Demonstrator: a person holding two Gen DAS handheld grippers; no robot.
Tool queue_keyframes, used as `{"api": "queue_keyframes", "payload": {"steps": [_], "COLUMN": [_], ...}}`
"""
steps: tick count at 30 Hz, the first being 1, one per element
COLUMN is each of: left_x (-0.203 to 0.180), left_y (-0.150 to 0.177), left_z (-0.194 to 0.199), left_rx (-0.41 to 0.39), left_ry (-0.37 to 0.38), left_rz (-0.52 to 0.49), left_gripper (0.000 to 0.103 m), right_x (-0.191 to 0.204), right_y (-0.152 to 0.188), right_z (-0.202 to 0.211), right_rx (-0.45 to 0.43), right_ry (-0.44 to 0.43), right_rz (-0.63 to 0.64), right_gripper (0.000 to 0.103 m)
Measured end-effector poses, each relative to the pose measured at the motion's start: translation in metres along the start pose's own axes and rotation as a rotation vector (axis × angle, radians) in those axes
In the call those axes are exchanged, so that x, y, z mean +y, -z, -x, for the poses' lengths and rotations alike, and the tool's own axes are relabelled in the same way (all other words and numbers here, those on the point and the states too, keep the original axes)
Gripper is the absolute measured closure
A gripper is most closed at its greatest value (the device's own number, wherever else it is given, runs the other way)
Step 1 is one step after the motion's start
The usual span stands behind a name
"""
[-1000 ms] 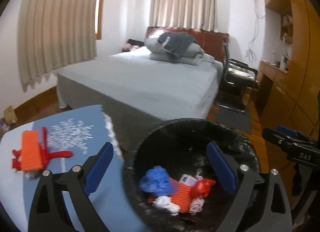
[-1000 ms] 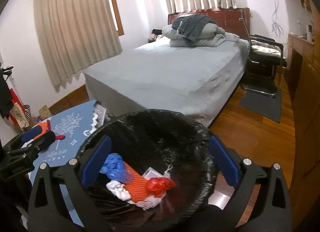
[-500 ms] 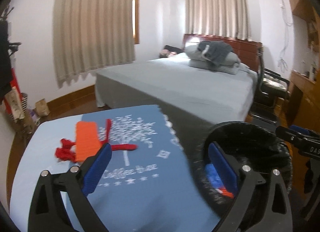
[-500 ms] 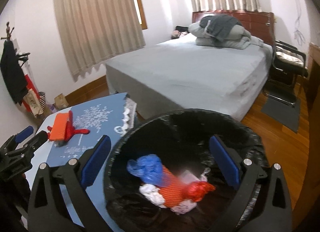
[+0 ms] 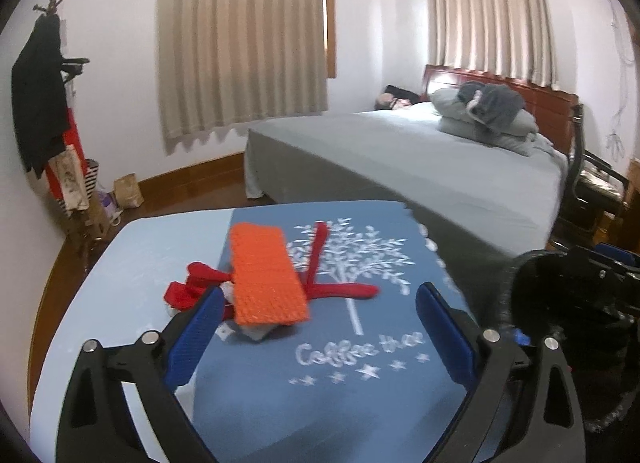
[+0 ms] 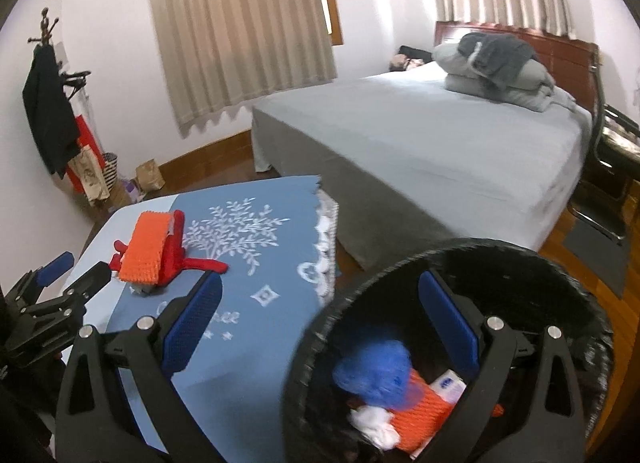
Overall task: Collect trash
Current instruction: 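Move both open tools back over the orange net and red gloves, then grasp the orange foam net with the left tool and lift it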
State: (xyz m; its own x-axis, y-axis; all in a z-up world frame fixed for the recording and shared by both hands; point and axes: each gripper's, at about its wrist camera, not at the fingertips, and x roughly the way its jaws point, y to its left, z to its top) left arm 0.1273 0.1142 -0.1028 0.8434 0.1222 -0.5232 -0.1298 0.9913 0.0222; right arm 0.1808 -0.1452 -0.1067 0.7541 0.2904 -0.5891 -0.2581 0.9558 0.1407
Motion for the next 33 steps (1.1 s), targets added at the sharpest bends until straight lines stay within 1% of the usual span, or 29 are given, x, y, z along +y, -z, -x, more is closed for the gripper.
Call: {"api": "queue_keyframes", "payload": {"steps": [8, 17, 23, 26, 28, 29, 32, 33], "left_x": [0.022, 0.031, 0.03, 0.03, 0.03, 0.031, 0.032, 0.032], "left_y": [-0.004, -0.004, 0.0, 0.003, 0.004, 0.005, 0.005, 0.006], "left_z": [-0.043, -0.082, -0.099, -0.103, -0.105, -0.105, -0.103, -0.102], "left_rx": [0.043, 0.097, 0.137, 0.153, 0.16, 0.161, 0.151, 0.148], "left_ry": [-0.041, -0.061, -0.065, -0.068, -0.071, -0.07, -0.068, -0.067], "left_rz": [0.019, 0.031, 0.03, 0.026, 0.027, 0.029, 0.032, 0.034], "left_gripper": [0.016, 0.018, 0.024, 0.033, 0.041, 0.043, 0.057, 0.066], "right_x": [0.032, 0.044, 0.047, 0.047, 0.048, 0.049, 0.049, 0.049], "right_y": [-0.012, -0.014, -0.012, -0.011, -0.011, -0.011, -0.011, -0.011], "right_z": [-0.042, -0.074, -0.086, -0.089, -0.089, -0.09, -0.089, -0.089], "right_rx": [0.036, 0.081, 0.102, 0.108, 0.11, 0.111, 0.11, 0.11], "right_ry": [-0.032, -0.046, -0.047, -0.047, -0.048, -0.048, -0.05, -0.05], "right_rz": [0.035, 0.05, 0.053, 0.052, 0.053, 0.054, 0.053, 0.053], "right_gripper": [0.007, 0.007, 0.007, 0.007, 0.007, 0.007, 0.007, 0.007]}}
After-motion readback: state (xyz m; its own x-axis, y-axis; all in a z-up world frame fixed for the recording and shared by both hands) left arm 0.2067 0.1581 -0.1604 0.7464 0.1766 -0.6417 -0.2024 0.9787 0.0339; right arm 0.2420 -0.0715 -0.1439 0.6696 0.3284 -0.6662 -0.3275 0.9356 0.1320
